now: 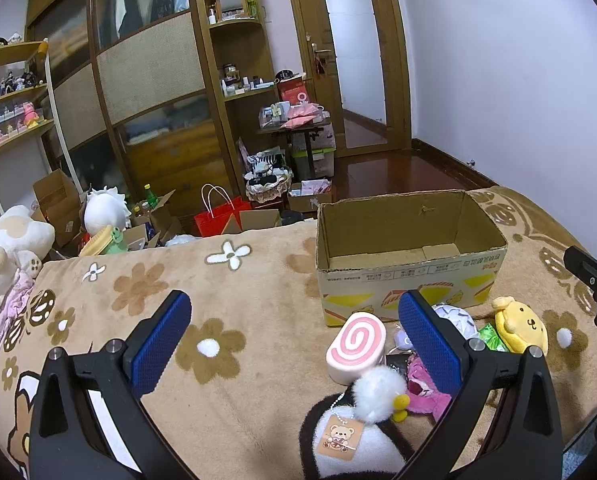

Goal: Organize soft objects

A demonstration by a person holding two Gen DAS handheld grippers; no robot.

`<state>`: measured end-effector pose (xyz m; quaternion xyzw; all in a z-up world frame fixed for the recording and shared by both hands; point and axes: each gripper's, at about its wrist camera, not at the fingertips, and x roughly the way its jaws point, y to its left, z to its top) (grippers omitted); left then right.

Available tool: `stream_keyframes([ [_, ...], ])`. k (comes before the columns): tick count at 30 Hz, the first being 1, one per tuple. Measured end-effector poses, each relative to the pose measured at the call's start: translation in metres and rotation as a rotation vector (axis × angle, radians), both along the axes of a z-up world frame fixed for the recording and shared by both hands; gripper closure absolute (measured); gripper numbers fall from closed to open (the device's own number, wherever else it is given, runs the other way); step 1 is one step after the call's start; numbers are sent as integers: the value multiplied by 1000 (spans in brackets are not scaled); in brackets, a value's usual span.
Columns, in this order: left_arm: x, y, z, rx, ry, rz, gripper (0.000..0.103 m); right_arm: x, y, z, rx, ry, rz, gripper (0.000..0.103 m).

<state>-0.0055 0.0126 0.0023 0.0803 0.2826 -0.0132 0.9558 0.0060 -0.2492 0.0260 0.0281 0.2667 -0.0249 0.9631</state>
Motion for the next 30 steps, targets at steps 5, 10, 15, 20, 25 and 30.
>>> stream_keyframes([
  [5, -5, 6, 3, 2, -1, 2, 1, 0, -3, 1, 4, -2, -2, 0],
  [10, 0, 4, 0, 3, 3, 1, 1, 0, -3, 1, 3, -1, -1, 0],
  [15, 0, 5, -1, 1, 3, 3, 1, 1, -2, -1, 0, -6, -4, 0],
  [20, 1, 4, -1, 3, 3, 0, 1, 2, -3, 2, 1, -7, -3, 0],
  [25, 1, 3, -3, 3, 4, 1, 1, 2, -3, 2, 1, -9, -4, 0],
  [30, 1, 3, -3, 4, 4, 1, 1, 2, -3, 1, 1, -5, -2, 0],
])
